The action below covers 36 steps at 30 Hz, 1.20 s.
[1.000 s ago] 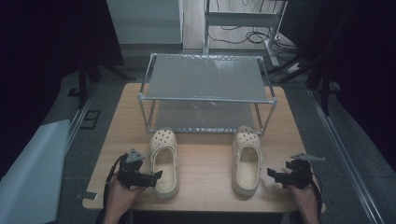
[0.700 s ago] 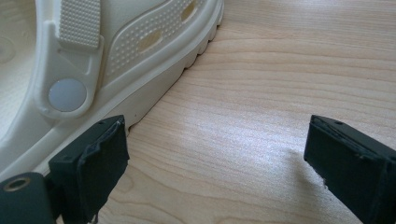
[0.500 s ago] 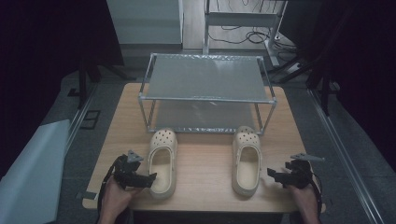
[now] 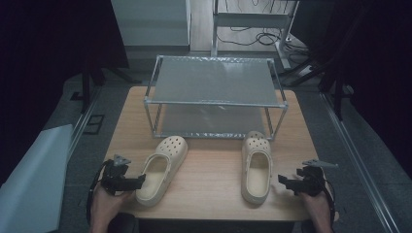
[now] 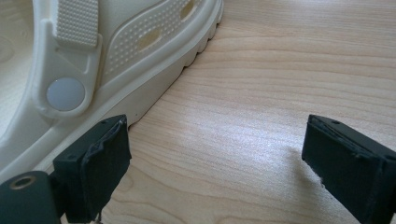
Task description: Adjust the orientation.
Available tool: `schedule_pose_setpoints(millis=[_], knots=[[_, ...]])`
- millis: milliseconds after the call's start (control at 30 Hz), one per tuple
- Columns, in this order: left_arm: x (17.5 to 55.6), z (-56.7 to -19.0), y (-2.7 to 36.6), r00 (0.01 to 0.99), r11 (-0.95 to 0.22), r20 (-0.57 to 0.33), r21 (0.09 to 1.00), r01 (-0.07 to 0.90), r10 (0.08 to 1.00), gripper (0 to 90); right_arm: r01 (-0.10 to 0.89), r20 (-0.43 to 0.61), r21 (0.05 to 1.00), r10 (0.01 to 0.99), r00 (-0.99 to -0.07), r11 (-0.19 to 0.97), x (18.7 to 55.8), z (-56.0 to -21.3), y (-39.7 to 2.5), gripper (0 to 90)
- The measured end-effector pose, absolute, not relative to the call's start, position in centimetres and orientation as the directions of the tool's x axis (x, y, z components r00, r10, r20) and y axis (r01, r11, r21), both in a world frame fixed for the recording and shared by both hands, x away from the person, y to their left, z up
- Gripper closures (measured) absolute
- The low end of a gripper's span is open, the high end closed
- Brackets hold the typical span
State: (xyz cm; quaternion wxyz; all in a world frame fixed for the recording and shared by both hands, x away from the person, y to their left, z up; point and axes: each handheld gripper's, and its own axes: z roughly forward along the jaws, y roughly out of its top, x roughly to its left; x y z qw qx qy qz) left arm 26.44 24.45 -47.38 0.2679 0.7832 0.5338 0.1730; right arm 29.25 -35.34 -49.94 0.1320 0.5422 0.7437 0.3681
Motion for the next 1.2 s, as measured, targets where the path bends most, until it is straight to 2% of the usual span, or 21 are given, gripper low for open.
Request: schedule_pose_setpoints(millis=[167, 400, 733, 800, 933, 1033, 1200], knots=[[27.3, -46.9, 23.6, 0.408, -0.289, -0.057, 0.62, 0.73, 0.911, 21.5, 0.707, 0.205, 0.695, 0.908, -0.366, 0.128, 29.1, -49.8, -35.6, 7.6], [28.8, -46.9, 22.3, 0.456, -0.318, -0.089, 0.601, 0.734, 0.885, 36.4, 0.709, 0.214, 0.694, 0.907, -0.363, 0.12, 29.2, -49.9, -35.7, 8.2], [30.9, -46.8, 21.1, 0.449, -0.353, -0.059, 0.533, 0.769, 0.891, 59.6, 0.718, 0.221, 0.685, 0.904, -0.366, 0.124, 29.2, -50.0, -35.5, 9.1], [31.5, -47.0, 20.8, 0.435, -0.34, -0.073, 0.513, 0.788, 0.898, 66.8, 0.718, 0.224, 0.686, 0.904, -0.364, 0.119, 29.2, -50.1, -35.6, 9.2], [31.8, -46.7, 20.8, 0.395, -0.316, -0.062, 0.493, 0.811, 0.917, 75.6, 0.72, 0.228, 0.684, 0.904, -0.361, 0.115, 29.2, -50.0, -35.6, 9.6], [32.1, -46.6, 21.5, 0.369, -0.269, -0.118, 0.492, 0.828, 0.922, 76.2, 0.721, 0.23, 0.683, 0.903, -0.362, 0.115, 29.2, -50.1, -35.6, 9.8], [32.7, -46.9, 23.7, 0.337, -0.167, -0.29, 0.482, 0.86, 0.896, 76.5, 0.718, 0.228, 0.686, 0.904, -0.362, 0.114, 29.2, -50.0, -35.6, 10.5]])
